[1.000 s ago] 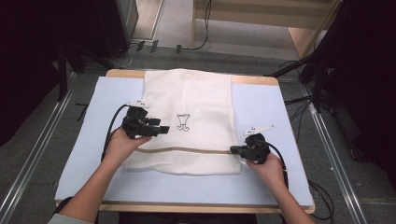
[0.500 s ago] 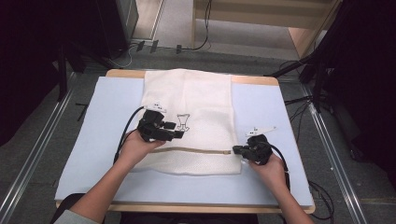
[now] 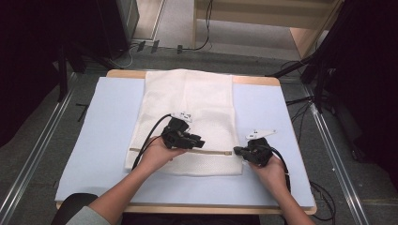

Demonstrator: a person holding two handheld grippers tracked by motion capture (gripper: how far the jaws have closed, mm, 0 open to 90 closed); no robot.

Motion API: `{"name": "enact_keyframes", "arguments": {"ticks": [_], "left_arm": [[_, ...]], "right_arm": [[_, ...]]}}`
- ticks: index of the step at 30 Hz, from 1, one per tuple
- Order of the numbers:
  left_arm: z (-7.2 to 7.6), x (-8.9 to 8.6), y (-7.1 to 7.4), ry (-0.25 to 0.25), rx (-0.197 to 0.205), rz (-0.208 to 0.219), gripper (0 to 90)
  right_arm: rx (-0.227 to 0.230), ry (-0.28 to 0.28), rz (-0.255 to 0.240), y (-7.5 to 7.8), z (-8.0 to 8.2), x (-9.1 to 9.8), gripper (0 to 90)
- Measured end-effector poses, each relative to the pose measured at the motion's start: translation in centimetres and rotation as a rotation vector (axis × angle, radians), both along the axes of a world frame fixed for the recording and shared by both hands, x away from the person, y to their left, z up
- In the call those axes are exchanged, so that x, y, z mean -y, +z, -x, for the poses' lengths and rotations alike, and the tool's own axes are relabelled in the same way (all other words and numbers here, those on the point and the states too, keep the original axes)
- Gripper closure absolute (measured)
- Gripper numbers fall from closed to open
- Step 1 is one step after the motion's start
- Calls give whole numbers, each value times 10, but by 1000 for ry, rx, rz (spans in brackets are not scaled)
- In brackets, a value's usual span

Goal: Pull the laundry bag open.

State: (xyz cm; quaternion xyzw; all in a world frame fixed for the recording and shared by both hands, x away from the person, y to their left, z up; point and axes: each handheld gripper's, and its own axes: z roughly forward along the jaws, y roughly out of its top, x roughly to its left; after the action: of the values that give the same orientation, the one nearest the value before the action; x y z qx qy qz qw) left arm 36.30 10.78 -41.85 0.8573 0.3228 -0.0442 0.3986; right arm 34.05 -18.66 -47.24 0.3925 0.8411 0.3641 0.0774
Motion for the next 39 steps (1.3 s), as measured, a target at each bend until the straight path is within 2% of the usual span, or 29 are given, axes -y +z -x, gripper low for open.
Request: {"name": "enact_keyframes", "arguments": {"ticks": [7, 9, 11, 16, 22, 25, 32, 39], "left_arm": [[2, 25, -9, -21, 0, -44, 812], [0, 30, -11, -22, -22, -34, 840], [-1, 35, -13, -25, -26, -28, 857], [-1, 52, -20, -52, -25, -48, 860], [-5, 62, -35, -38, -47, -62, 856], [-5, 67, -39, -43, -44, -71, 850], [-5, 77, -49, -43, -59, -49, 843], [-7, 86, -52, -41, -64, -28, 815]], "right_arm": [[-8, 4, -10, 0, -1, 1, 900], [-8, 6, -11, 0, -1, 2, 900], [-13, 6, -14, 0, -1, 2, 900], [-9, 8, -11, 0, -1, 2, 900], [8, 19, -11, -1, 0, 2, 900], [11, 23, -9, -1, 0, 2, 900], [12, 21, -11, -1, 0, 2, 900], [12, 22, -9, -1, 0, 2, 900]]}}
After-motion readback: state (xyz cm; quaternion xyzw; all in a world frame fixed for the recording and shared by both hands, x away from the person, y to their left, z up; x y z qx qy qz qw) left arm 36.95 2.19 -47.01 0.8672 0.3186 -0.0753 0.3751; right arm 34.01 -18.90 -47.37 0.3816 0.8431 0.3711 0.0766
